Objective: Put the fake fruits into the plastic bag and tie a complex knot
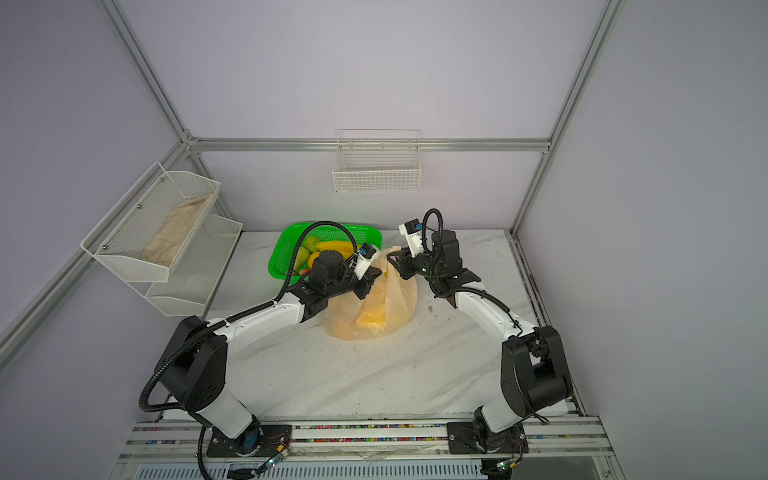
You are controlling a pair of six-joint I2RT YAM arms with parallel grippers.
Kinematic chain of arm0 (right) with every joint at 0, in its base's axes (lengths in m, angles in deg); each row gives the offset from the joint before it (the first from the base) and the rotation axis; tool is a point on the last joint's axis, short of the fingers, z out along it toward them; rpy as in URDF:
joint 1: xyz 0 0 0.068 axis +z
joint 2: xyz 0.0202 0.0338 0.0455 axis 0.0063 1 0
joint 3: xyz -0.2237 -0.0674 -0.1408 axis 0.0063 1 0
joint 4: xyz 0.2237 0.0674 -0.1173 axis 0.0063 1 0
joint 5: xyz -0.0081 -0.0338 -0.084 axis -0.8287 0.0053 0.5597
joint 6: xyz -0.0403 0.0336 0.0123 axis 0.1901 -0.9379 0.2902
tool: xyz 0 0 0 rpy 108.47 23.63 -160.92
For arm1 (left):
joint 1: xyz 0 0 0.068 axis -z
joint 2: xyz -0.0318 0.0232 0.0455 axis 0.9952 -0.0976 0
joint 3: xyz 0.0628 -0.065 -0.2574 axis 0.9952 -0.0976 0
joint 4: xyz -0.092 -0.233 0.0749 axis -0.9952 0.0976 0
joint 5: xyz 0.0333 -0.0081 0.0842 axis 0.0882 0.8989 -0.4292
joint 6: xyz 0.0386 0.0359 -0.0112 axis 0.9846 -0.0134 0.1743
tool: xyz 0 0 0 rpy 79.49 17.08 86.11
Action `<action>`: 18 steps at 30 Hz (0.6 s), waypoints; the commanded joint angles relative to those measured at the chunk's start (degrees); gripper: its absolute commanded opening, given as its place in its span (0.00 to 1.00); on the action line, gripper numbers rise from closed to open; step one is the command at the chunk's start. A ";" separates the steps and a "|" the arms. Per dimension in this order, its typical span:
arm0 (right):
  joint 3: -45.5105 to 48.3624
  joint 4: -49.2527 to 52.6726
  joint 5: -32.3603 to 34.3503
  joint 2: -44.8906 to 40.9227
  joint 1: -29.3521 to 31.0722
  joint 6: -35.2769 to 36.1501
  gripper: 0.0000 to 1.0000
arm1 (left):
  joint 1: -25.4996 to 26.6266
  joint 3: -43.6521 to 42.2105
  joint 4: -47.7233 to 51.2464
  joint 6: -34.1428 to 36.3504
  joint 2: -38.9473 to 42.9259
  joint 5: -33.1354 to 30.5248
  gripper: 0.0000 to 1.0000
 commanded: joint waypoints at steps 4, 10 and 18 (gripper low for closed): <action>-1.48 -1.05 -2.21 1.57 -0.07 1.54 0.23 | 0.02 0.03 0.78 1.69 0.59 -0.58 0.00; -1.47 -0.93 -1.04 1.79 -0.07 2.27 0.30 | 0.02 -0.10 0.81 1.73 0.88 -0.72 0.00; -1.43 0.67 0.77 1.05 -0.74 3.44 0.37 | 0.10 0.36 1.58 2.55 0.70 -1.37 0.00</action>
